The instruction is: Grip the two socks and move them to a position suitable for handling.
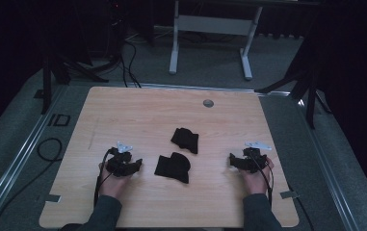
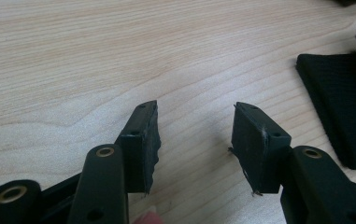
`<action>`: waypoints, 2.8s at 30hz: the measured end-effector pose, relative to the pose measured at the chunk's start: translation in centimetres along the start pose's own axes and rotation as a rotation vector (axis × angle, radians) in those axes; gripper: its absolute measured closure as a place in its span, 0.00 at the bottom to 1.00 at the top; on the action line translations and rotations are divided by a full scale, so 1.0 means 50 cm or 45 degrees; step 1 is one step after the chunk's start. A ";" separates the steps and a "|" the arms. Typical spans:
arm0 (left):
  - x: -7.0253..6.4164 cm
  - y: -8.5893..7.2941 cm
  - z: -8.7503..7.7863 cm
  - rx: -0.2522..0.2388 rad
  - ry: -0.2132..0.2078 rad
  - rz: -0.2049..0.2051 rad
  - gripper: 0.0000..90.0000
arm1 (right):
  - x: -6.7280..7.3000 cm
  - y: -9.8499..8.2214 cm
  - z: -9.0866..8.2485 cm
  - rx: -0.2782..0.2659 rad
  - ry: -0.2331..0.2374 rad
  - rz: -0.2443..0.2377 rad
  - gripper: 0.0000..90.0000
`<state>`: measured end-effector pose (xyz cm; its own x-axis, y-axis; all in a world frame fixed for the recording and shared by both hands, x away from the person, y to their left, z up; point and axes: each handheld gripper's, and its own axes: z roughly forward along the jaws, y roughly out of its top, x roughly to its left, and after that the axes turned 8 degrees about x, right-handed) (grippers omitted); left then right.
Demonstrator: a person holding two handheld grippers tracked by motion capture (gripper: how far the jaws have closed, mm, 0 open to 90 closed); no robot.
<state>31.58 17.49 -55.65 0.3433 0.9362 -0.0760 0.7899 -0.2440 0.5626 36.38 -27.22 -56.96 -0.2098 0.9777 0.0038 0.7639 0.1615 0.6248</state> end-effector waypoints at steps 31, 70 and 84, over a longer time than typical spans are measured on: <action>-0.019 0.000 0.001 0.031 0.071 0.069 0.54 | 0.029 0.002 -0.034 0.086 0.038 -0.117 0.61; -0.039 0.001 0.002 0.030 0.059 0.086 0.59 | 0.298 0.007 -0.105 0.054 0.494 -0.595 1.00; -0.103 0.005 -0.008 -0.101 -0.202 0.238 0.84 | 0.351 -0.024 -0.073 0.158 0.511 -0.747 1.00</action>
<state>29.82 12.72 -54.77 0.5600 0.8237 -0.0890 0.6648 -0.3827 0.6415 29.53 -10.73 -54.80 -0.7966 0.6045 -0.0034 0.5155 0.6822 0.5186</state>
